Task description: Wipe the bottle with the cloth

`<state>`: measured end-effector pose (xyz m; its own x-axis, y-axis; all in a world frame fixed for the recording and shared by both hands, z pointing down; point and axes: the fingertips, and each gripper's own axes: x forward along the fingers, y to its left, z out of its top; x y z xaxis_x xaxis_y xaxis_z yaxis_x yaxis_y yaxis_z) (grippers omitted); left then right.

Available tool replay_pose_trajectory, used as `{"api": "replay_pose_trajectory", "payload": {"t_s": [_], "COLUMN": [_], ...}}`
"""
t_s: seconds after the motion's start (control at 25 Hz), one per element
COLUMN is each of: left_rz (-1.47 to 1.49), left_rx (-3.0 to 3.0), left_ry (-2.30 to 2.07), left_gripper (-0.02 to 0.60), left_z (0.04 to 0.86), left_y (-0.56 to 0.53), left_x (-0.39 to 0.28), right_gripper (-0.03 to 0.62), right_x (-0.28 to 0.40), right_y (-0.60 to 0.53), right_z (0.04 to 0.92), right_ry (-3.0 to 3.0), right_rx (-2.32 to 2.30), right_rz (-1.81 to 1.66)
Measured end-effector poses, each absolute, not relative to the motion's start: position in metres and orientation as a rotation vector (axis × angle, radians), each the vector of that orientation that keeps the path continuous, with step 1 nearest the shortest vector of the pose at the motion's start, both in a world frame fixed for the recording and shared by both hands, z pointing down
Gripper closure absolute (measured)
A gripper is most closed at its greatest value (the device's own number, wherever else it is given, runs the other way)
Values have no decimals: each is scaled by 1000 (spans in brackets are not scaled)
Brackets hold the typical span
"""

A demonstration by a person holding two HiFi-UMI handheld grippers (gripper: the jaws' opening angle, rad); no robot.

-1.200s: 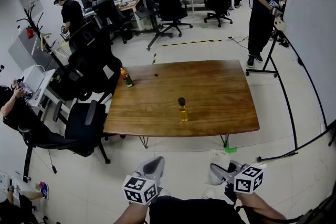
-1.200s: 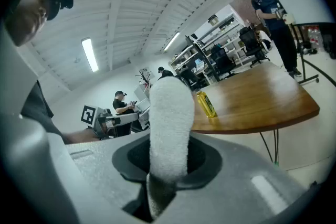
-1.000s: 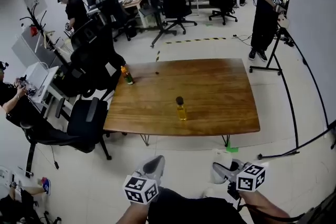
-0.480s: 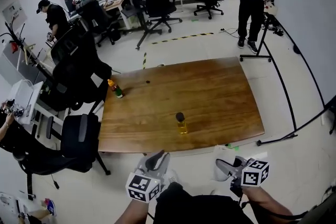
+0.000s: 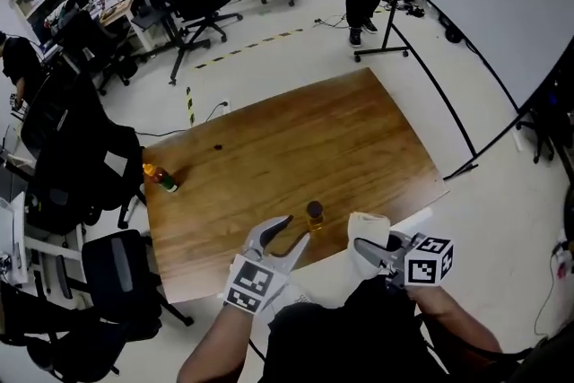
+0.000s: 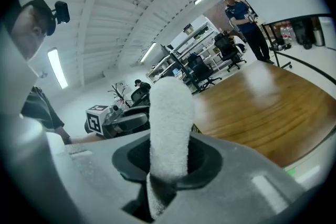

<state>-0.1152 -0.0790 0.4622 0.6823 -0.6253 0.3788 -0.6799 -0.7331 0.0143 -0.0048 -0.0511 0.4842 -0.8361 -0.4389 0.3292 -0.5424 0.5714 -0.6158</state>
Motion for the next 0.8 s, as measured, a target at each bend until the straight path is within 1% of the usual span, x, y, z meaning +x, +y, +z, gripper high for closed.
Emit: {"api": "replay_pose_trajectory", "payload": {"t_s": [0.16,0.32,0.4,0.6,0.72,0.8], "left_rz": [605,716,756,834,842,805], "left_rx": [2797,2857,2842,2756,2740,2737], "left_ry": [-964,-887,-883,-974,-1032,-1068], "left_gripper": [388,347,337,337,396,399], "left_z": [477,490,497,504,503,501], "left_y": [-83,-86,-88,-98,-98,-99], "left_x": [-104,-84,-79,-72,-68,-66], "right_gripper": [520,520,520,520,520,520], "right_x": [-10,-5,-8,-20,-26,-31], "right_y": [-52,-63,-70,-91,-102,-111], "right_z": [484,499,509,531,539,539], "right_ry": [-2683,-2664,-2649,-2639,-2643,-2657], "right_rx": [765,687,626,439,343,289], "right_rz": [1210,1305,1339,1502,1551,1577]}}
